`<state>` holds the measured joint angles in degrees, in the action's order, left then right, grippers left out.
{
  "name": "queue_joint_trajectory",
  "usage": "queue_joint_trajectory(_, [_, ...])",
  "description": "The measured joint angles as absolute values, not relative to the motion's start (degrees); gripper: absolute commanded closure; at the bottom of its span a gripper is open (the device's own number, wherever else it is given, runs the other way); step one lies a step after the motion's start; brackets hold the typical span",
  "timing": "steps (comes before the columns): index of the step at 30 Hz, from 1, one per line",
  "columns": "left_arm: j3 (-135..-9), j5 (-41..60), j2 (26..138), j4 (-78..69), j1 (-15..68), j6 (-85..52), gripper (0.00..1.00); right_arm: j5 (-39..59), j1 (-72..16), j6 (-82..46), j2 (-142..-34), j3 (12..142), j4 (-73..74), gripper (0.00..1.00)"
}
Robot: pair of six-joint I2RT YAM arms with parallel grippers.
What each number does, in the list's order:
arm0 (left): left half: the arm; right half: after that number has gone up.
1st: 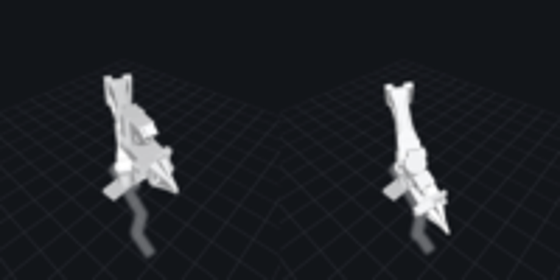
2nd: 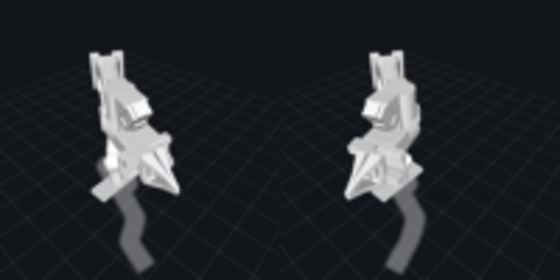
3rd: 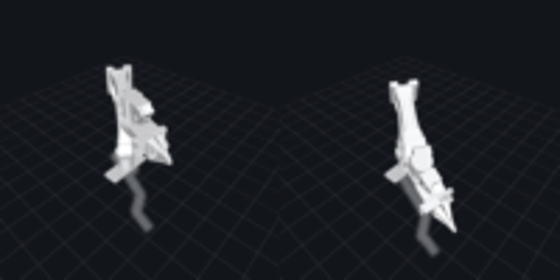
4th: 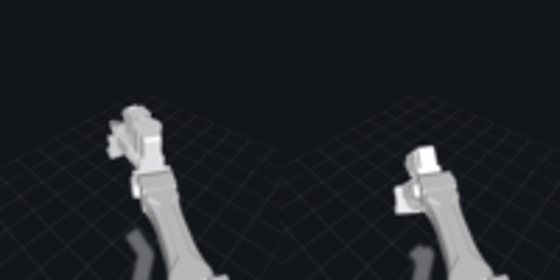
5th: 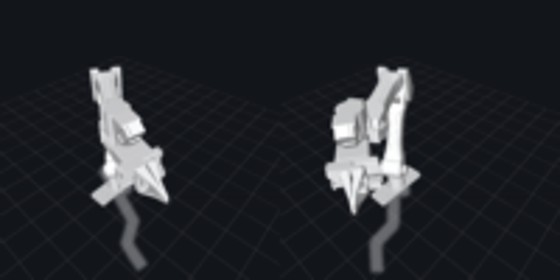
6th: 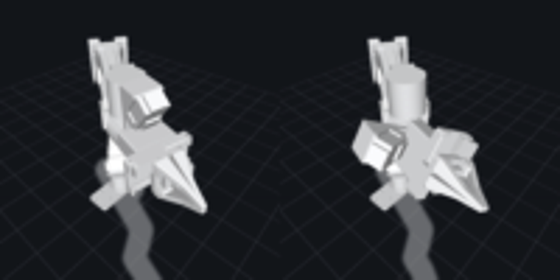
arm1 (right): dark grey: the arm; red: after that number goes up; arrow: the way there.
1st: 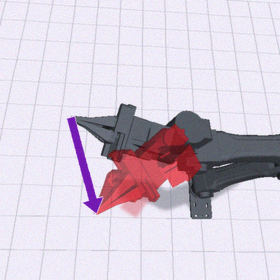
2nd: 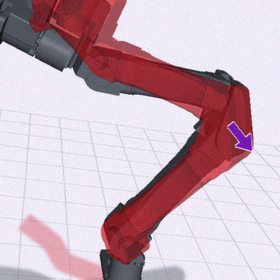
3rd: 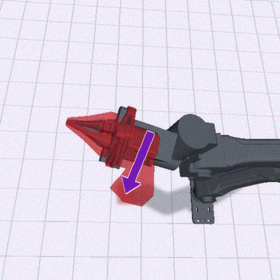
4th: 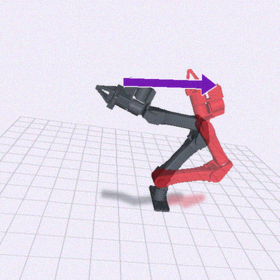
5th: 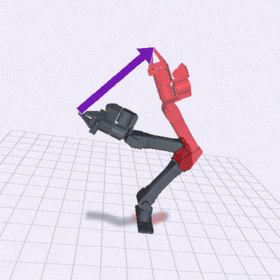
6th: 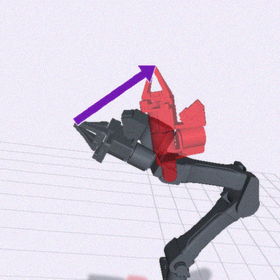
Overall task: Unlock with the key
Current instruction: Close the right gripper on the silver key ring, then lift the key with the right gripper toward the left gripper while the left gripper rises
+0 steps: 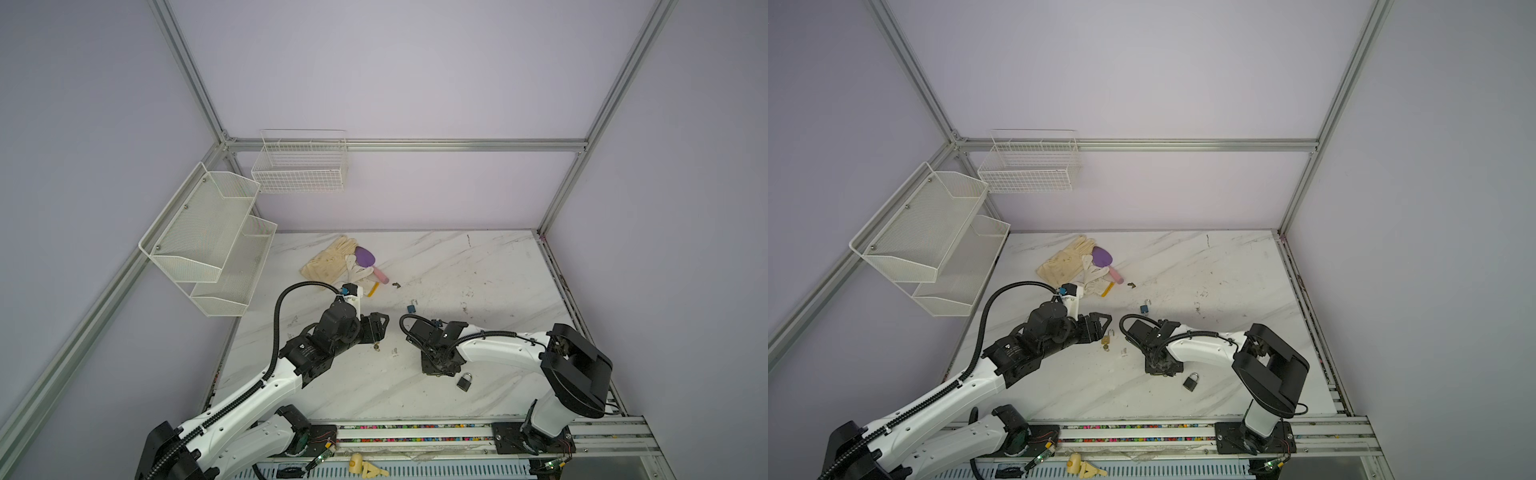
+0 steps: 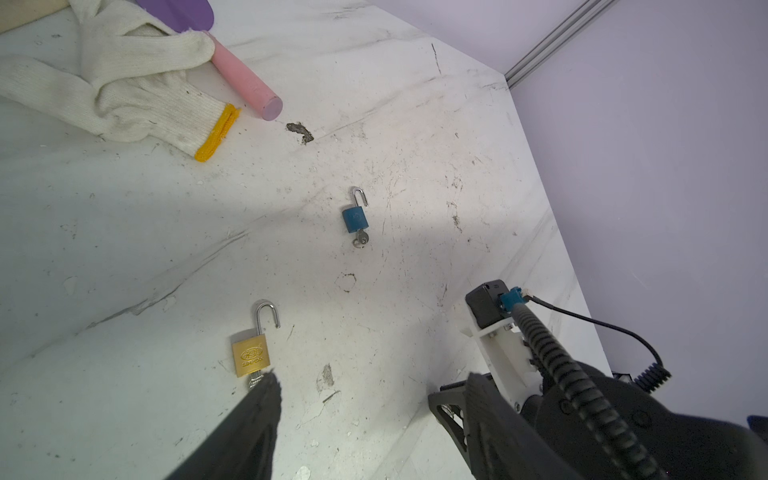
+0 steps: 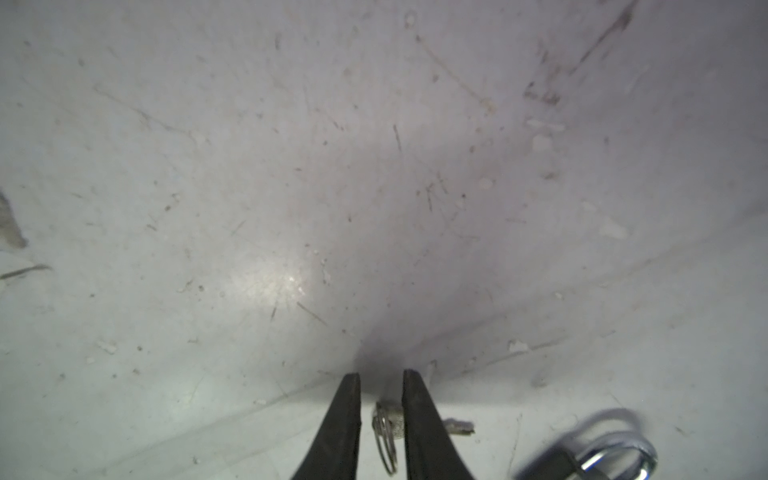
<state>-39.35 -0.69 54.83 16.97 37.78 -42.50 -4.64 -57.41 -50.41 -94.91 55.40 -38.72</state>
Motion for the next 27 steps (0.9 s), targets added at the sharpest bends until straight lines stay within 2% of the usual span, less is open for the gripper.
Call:
queue_joint_trajectory(8, [-38.5, -0.6, 54.7, 16.8, 37.5, -42.7, 0.29, -2.5, -57.5, -49.5, -94.9, 55.4, -39.0, 0.79])
queue_joint_trajectory(17, [-38.5, -0.2, 54.6, 16.7, 37.1, -42.9, 0.28, -3.0, -57.5, -48.1, -95.6, 55.8, -39.8, 0.99])
queue_joint_trajectory(27, [-38.5, 2.3, 54.3, 15.2, 36.1, -43.4, 0.3, -3.1, -57.3, -48.9, -90.9, 60.2, -39.5, 1.0])
